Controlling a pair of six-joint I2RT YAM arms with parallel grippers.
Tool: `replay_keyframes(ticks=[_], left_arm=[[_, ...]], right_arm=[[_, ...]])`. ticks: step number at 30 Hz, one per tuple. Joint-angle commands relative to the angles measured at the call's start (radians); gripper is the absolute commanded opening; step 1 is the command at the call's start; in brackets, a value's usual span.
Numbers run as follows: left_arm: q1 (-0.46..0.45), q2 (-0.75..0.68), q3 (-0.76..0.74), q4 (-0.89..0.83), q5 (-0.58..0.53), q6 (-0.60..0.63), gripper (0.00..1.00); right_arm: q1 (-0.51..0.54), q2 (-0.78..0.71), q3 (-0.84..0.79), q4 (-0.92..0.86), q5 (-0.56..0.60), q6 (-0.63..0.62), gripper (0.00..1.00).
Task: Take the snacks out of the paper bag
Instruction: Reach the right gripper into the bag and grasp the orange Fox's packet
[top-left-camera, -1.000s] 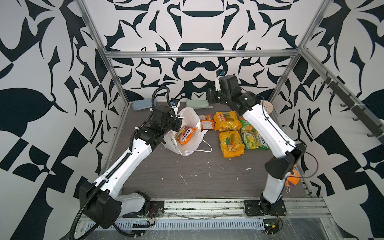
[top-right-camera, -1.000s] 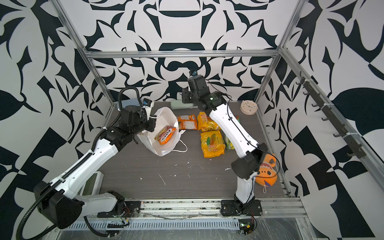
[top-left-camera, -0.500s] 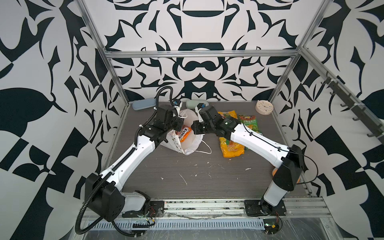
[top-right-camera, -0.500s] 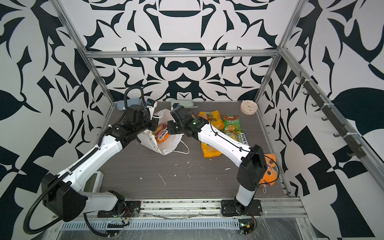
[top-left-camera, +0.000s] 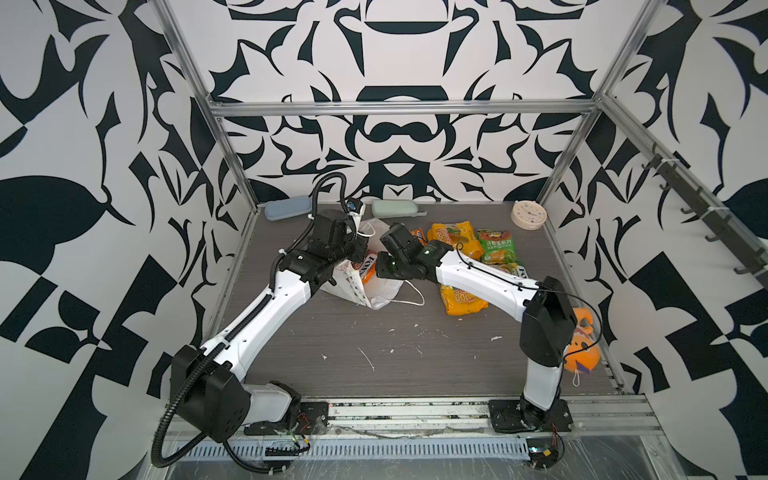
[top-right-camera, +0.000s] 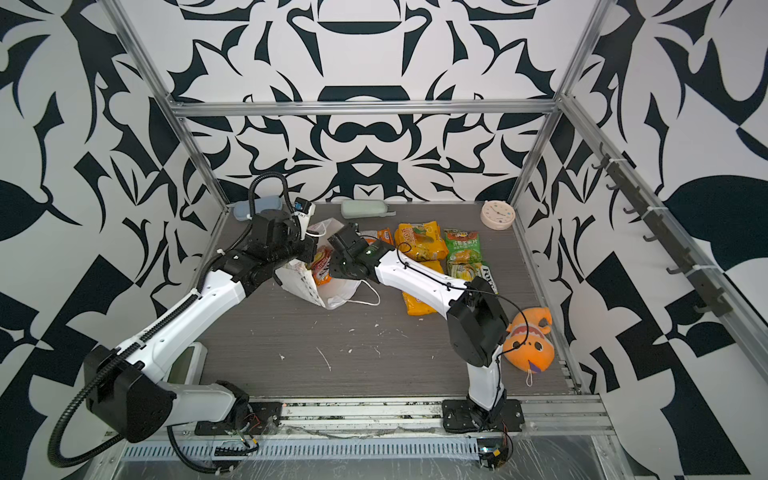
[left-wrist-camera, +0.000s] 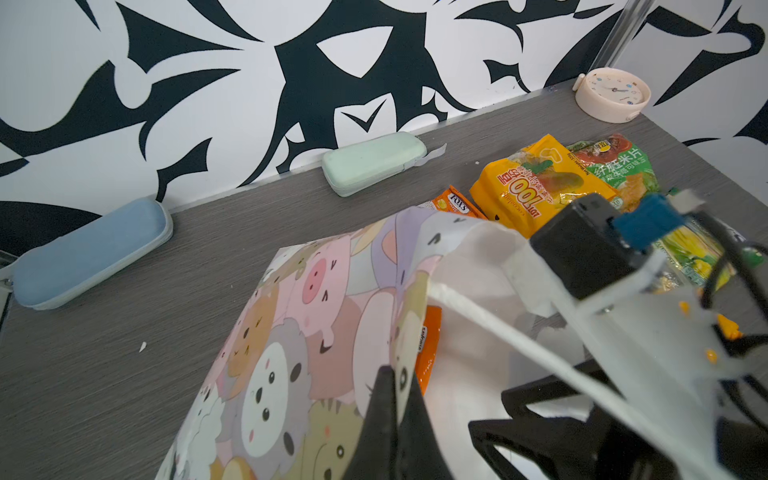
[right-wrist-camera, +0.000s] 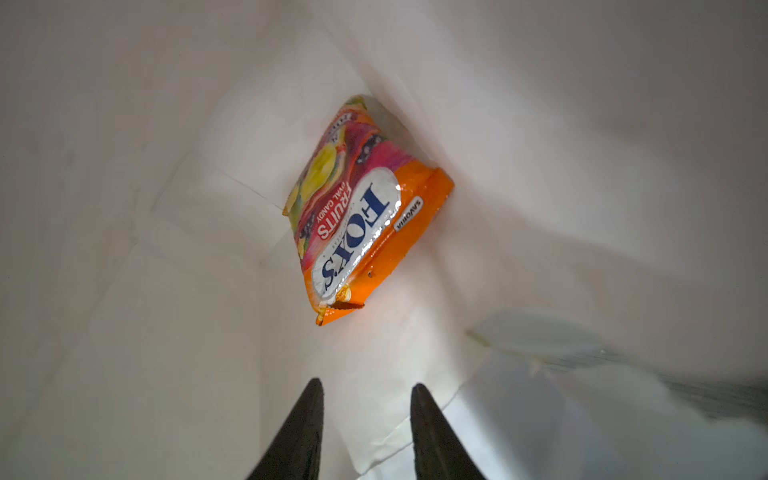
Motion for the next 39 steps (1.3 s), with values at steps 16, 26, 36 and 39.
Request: replay_keyframes(ticks=[16,26,36,39], left_arm=[[0.005,-0.002,0.036,0.039,0.041,-0.006,0.00],[0.005,0.002,0.043,0.049,0.074,-0.014,0.00],[0.004,0.000,0.054,0.042,0.110,-0.025,0.00],[0.003,0.000,0.054,0.040,0.122,-0.029,0.00]], right_arm=[[0.008,0.022,-0.056,0.125,0.060,0.236,0.55],[0.008,0.107,-0.022,0.182,0.044,0.253,0.54],[0.007,0.208,0.049,0.245,0.096,0.290,0.55],[0.007,0.240,0.046,0.321,0.103,0.305,0.54]])
